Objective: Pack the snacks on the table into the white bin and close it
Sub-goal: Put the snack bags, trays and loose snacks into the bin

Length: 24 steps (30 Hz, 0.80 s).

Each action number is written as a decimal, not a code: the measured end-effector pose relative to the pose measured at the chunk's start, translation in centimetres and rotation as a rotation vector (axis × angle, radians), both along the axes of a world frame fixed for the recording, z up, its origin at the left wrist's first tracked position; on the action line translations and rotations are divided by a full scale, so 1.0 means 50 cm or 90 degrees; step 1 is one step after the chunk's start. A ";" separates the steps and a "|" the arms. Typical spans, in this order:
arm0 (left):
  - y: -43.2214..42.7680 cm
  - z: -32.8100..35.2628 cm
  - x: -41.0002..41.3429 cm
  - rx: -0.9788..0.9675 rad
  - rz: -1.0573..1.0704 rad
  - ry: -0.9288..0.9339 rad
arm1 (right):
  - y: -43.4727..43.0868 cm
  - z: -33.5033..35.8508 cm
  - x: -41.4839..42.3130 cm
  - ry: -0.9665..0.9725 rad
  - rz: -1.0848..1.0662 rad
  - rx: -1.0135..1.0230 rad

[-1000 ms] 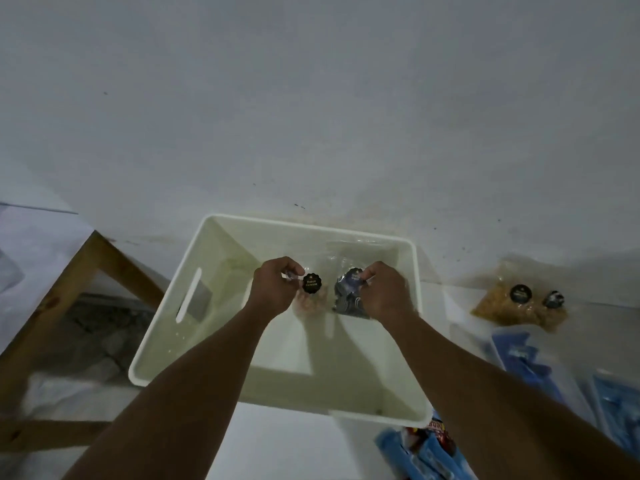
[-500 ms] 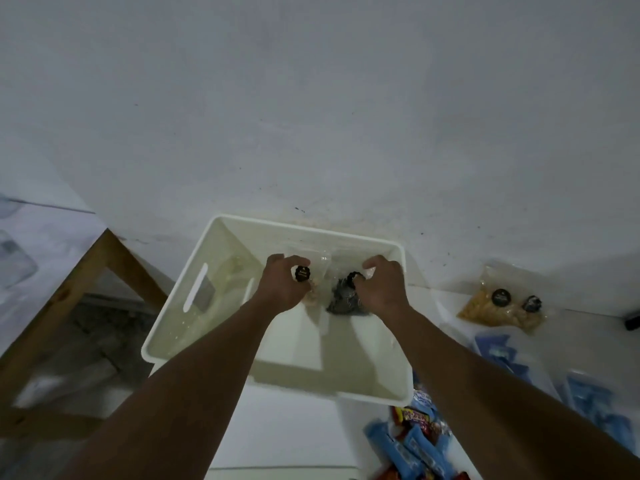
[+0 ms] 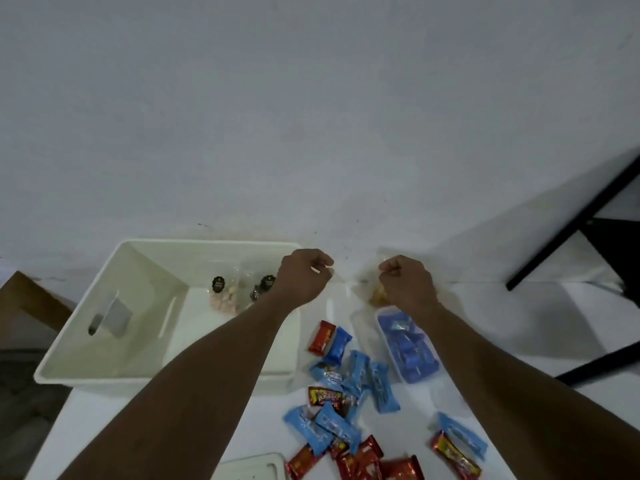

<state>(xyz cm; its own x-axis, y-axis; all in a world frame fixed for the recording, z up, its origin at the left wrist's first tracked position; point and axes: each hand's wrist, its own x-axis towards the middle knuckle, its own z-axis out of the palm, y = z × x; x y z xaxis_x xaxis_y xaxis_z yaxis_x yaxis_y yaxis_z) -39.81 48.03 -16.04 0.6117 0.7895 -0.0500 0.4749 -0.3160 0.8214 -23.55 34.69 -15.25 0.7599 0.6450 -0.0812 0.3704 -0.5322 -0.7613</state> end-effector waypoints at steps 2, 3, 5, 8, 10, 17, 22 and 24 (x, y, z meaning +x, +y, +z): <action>-0.037 -0.011 0.053 -0.009 -0.028 0.013 | -0.045 -0.016 0.068 0.012 -0.025 -0.023; -0.052 -0.019 0.077 -0.016 -0.044 0.022 | -0.064 -0.027 0.101 0.020 -0.032 -0.034; -0.074 -0.041 0.125 -0.030 -0.071 0.049 | -0.100 -0.051 0.165 0.038 -0.038 -0.059; -0.089 -0.085 0.193 -0.038 -0.082 0.059 | -0.139 -0.092 0.253 0.088 -0.049 -0.060; -0.095 -0.117 0.238 -0.025 -0.082 0.059 | -0.153 -0.119 0.303 0.134 -0.051 -0.056; -0.083 -0.220 0.358 -0.015 -0.067 0.062 | -0.122 -0.226 0.419 0.281 -0.001 -0.030; -0.065 -0.282 0.390 -0.093 -0.026 0.039 | -0.076 -0.289 0.443 0.398 -0.014 -0.006; -0.062 -0.289 0.389 -0.083 -0.008 0.041 | -0.069 -0.304 0.443 0.406 -0.030 0.017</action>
<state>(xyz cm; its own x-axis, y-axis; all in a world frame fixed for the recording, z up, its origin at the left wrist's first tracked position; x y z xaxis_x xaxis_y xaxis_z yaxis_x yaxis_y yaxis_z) -20.37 44.93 -30.49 0.6143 0.7657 -0.1906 0.5239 -0.2153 0.8241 -1.40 31.23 -30.47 0.5950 0.6199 -0.5115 -0.1840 -0.5144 -0.8375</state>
